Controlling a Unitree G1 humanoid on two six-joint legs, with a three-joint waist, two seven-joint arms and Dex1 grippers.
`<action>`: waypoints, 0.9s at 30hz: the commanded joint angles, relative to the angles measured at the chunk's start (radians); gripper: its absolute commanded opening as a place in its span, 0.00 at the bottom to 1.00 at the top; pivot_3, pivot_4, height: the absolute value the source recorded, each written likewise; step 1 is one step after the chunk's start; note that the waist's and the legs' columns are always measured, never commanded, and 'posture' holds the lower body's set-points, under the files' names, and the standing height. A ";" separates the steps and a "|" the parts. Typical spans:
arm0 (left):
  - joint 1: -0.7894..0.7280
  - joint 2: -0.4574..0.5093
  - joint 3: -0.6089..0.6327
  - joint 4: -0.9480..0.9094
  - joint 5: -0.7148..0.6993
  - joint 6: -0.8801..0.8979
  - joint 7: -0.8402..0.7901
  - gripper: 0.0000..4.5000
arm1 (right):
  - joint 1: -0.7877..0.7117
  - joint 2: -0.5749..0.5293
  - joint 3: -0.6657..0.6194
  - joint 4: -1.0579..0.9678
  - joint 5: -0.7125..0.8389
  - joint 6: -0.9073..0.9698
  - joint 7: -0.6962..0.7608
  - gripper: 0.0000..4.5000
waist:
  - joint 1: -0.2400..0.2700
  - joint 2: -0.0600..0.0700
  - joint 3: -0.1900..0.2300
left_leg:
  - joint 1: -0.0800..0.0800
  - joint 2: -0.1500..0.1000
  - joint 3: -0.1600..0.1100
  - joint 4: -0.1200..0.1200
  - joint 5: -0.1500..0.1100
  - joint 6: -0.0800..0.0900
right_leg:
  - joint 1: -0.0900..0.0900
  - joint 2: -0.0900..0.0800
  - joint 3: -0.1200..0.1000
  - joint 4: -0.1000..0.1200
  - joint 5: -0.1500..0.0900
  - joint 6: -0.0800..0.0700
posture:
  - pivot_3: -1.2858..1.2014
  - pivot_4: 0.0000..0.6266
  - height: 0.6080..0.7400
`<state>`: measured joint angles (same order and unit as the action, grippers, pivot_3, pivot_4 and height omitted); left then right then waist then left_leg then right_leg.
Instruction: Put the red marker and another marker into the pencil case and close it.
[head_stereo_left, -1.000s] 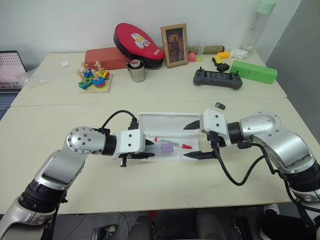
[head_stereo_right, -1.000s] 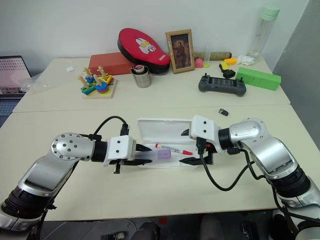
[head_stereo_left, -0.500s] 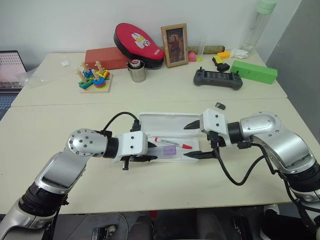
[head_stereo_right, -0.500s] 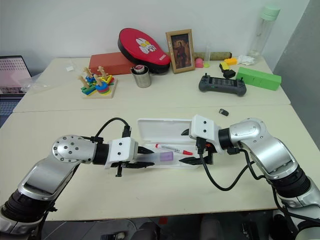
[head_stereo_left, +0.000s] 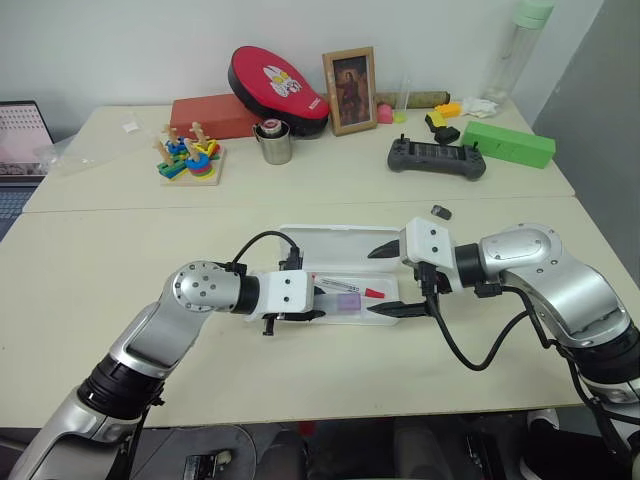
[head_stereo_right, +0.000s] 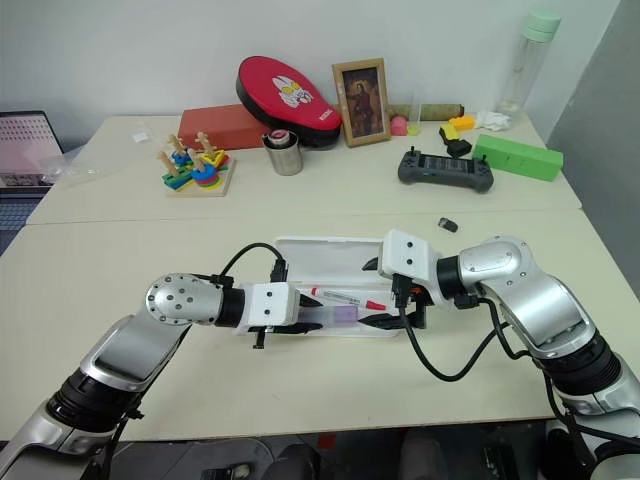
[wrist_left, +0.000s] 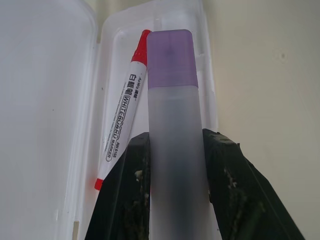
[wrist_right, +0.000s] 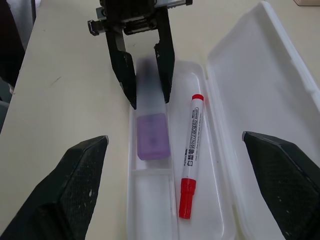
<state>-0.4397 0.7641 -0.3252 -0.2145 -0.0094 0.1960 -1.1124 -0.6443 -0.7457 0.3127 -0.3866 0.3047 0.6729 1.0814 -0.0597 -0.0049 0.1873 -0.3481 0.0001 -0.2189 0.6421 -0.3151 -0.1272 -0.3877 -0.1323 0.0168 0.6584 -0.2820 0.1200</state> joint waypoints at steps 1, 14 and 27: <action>-0.020 -0.007 0.001 -0.005 0.009 -0.019 -0.006 0.27 | -0.007 -0.004 -0.030 -0.018 0.006 -0.008 -0.003 1.00 | 0.000 0.000 0.000 | 0.000 0.000 0.000 0.000 0.000 0.000 | 0.000 0.000 0.000 0.000 0.000 0.000 | 0.52 0.24 1.00; -0.010 0.025 0.000 -0.034 0.031 0.009 -0.047 0.27 | -0.002 -0.008 -0.031 -0.018 0.005 -0.006 -0.005 1.00 | 0.000 0.000 0.000 | 0.000 0.000 0.000 0.000 0.000 0.000 | 0.000 0.000 0.000 0.000 0.000 0.000 | 0.52 0.24 1.00; -0.039 0.004 0.016 -0.043 0.019 0.039 -0.038 0.83 | -0.005 -0.005 -0.030 -0.014 0.003 -0.008 -0.006 1.00 | 0.000 0.000 0.000 | 0.000 0.000 0.000 0.000 0.000 0.000 | 0.000 0.000 0.000 0.000 0.000 0.000 | 0.52 0.24 1.00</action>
<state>-0.4667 0.7688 -0.3294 -0.2250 0.0255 0.2283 -1.1472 -0.6435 -0.7459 0.3127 -0.3863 0.3039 0.6734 1.0804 -0.0597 -0.0049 0.1873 -0.3480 0.0001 -0.2190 0.6426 -0.3151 -0.1272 -0.3875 -0.1323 0.0168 0.6588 -0.2820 0.1200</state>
